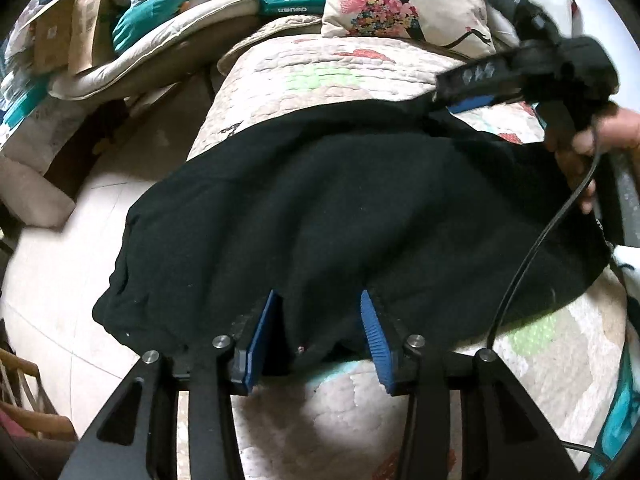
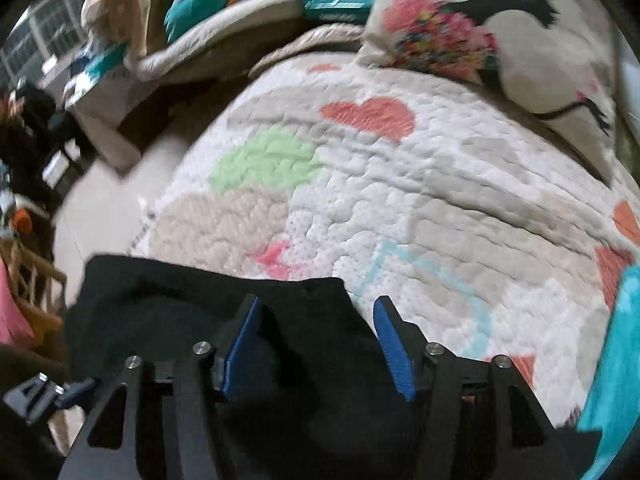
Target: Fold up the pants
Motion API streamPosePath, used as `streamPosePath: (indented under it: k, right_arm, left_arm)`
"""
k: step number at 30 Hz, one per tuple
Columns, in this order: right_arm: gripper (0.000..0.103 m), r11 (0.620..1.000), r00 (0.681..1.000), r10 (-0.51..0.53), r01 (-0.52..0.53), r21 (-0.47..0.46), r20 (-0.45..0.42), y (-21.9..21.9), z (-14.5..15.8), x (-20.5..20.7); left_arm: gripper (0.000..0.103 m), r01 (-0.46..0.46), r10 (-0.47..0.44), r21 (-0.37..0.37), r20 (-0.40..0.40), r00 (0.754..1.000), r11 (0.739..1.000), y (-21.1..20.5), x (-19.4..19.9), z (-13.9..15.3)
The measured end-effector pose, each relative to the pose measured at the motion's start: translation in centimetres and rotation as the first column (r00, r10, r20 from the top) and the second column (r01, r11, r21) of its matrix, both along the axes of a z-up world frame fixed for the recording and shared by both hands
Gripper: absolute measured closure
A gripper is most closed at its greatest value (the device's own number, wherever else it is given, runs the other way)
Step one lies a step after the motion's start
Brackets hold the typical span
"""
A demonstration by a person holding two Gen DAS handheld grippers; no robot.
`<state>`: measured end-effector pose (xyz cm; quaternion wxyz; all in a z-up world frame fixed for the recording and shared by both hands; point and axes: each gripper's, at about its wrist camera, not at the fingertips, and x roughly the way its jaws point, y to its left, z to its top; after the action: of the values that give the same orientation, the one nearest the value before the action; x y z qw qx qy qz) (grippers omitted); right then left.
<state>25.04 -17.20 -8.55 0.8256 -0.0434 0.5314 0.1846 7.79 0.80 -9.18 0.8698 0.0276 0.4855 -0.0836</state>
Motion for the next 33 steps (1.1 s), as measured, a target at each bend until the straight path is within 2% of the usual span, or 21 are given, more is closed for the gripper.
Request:
streamPosePath:
  k: [1,2,3,7,11,16,19,22,23,26,30,33]
  right_arm:
    - [0.046,1.000,1.000,0.011,-0.011,-0.013,-0.008,0.1,-0.6,0.0]
    - [0.078,1.000,1.000,0.016,-0.016,-0.009,-0.011,0.1,-0.9,0.1]
    - [0.088,1.000,1.000,0.018,-0.018,0.002,-0.017,0.1,-1.0,0.2]
    - [0.093,1.000,1.000,-0.005,0.005,0.024,0.001,-0.6,-0.9,0.9]
    - [0.094,0.999,0.999,-0.038,0.038,0.031,-0.002,-1.3,-1.2,2.4]
    - [0.094,0.997,0.997,-0.079,0.079,-0.020,0.010,-0.9,-2.0,3.8]
    - [0.093,0.992,0.994,-0.107,0.108,-0.065,0.016,-1.0,-1.8,4.6]
    - [0.085,0.987,0.991,-0.123,0.127,-0.096,0.048,-1.4,-0.5,4.1]
    - [0.078,0.987,0.990,-0.127,0.132,-0.093,0.057,-1.7,0.1,3.6]
    - [0.067,0.983,0.986,-0.131,0.142,-0.116,0.103,-2.3,2.0,1.8]
    - [0.059,0.981,0.982,-0.133,0.150,-0.125,0.137,-2.8,4.1,-1.3]
    - [0.056,0.980,0.981,-0.126,0.146,-0.138,0.147,-2.6,5.0,-3.4]
  left_arm:
    - [0.059,-0.005,0.005,0.001,0.002,1.000,1.000,-0.1,0.0,0.0]
    - [0.059,-0.012,0.012,0.001,0.004,1.000,1.000,-0.1,0.0,-0.1]
    - [0.059,-0.017,0.017,0.001,0.006,1.000,1.000,-0.2,0.0,-0.1]
    - [0.058,-0.035,0.034,0.007,0.024,0.999,0.999,-0.5,-0.1,-0.3]
    - [0.058,-0.038,0.036,0.032,0.053,0.998,0.999,-1.0,-0.5,-0.4]
    - [0.057,-0.044,0.042,0.044,0.061,0.997,0.998,-1.1,-0.4,-0.5]
    - [0.051,-0.053,0.049,0.058,0.065,0.997,0.997,-1.2,-0.3,-0.5]
    - [0.040,-0.076,0.073,0.052,0.050,0.996,0.996,-0.8,-0.1,-0.5]
    - [0.039,-0.082,0.080,0.043,0.040,0.996,0.996,-0.6,0.1,-0.5]
    - [0.039,-0.085,0.084,0.032,0.024,0.996,0.996,-0.3,0.0,-0.2]
    - [0.039,-0.088,0.088,0.026,0.023,0.996,0.996,-0.2,-0.1,0.1]
    - [0.039,-0.105,0.104,0.017,0.052,0.993,0.994,0.4,-0.5,1.0]
